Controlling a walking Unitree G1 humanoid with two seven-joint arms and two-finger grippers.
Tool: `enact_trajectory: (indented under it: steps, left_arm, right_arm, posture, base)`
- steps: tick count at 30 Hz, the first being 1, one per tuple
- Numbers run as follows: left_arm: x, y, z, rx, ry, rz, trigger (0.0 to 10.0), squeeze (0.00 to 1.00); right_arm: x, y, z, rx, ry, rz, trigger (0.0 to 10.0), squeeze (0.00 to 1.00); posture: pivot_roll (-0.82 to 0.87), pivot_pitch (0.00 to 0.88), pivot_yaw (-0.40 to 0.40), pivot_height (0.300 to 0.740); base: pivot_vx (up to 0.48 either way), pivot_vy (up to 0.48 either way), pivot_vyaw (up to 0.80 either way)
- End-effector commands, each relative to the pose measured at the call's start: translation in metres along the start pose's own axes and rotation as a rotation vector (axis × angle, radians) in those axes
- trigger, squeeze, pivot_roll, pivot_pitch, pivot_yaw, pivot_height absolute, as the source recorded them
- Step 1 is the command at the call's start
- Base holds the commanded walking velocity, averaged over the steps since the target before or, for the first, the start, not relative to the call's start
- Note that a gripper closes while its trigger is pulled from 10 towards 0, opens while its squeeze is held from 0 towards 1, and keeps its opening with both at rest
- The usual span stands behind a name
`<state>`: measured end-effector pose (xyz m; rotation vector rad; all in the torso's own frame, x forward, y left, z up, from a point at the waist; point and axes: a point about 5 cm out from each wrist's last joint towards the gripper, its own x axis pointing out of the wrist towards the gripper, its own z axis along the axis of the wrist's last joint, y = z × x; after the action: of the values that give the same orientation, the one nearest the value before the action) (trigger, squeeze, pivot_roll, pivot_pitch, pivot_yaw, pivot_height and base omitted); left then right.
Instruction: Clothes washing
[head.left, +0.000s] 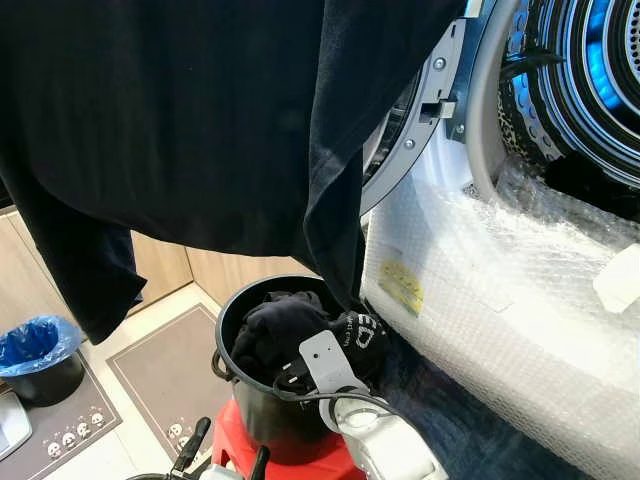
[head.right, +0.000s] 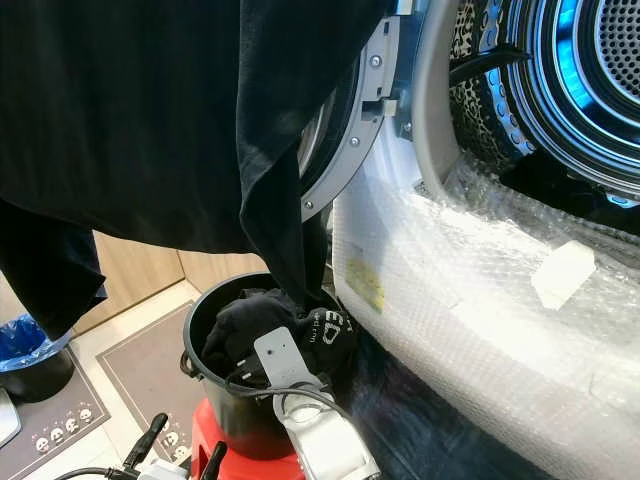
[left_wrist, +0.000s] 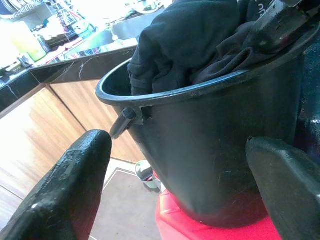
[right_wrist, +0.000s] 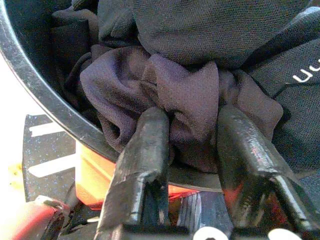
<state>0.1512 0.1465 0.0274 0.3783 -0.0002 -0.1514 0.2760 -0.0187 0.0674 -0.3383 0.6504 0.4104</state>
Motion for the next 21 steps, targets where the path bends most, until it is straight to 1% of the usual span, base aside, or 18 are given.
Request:
enact_trajectory:
  steps: [1, 11, 12, 16, 18, 20, 21]
  left_arm:
    - [-0.001, 0.000, 0.000, 0.003, 0.008, -0.005, 10.0, 0.00]
    - [0.000, -0.001, 0.000, 0.003, 0.007, -0.007, 10.0, 0.00]
    - [0.000, -0.001, 0.000, 0.002, 0.007, -0.007, 10.0, 0.00]
    - [0.001, -0.001, 0.000, 0.002, 0.006, -0.008, 10.0, 0.00]
    - [0.001, -0.001, 0.000, 0.001, 0.006, -0.007, 10.0, 0.00]
    - [0.002, -0.001, 0.000, 0.001, 0.004, -0.008, 10.0, 0.00]
    - [0.002, -0.001, 0.000, 0.000, 0.004, -0.008, 10.0, 0.00]
  right_arm:
    - [-0.005, 0.018, 0.016, 0.060, -0.046, 0.052, 0.0, 0.00]
    - [-0.009, 0.022, 0.026, 0.079, -0.096, 0.087, 0.0, 0.00]
    - [-0.010, 0.024, 0.029, 0.085, -0.118, 0.102, 0.0, 0.00]
    - [-0.013, 0.026, 0.031, 0.092, -0.147, 0.136, 0.0, 0.00]
    - [-0.017, 0.027, 0.036, 0.079, -0.194, 0.163, 0.0, 0.00]
    - [-0.023, 0.028, 0.041, 0.086, -0.235, 0.198, 0.0, 0.00]
    - [-0.024, 0.028, 0.042, 0.083, -0.243, 0.208, 0.0, 0.00]
  posture:
    - [0.00, 0.013, -0.035, 0.740]
    - [0.00, 0.006, -0.034, 0.740]
    - [0.00, 0.004, -0.035, 0.740]
    - [-0.01, 0.001, -0.035, 0.740]
    - [-0.01, 0.000, -0.035, 0.740]
    - [-0.01, 0.000, -0.035, 0.740]
    - [-0.01, 0.000, -0.035, 0.740]
  base:
    - [0.000, 0.000, 0.00]
    - [0.000, 0.000, 0.00]
    - [0.000, 0.000, 0.00]
    - [0.000, 0.000, 0.00]
    - [0.000, 0.000, 0.00]
    - [0.000, 0.000, 0.00]
    - [0.000, 0.000, 0.00]
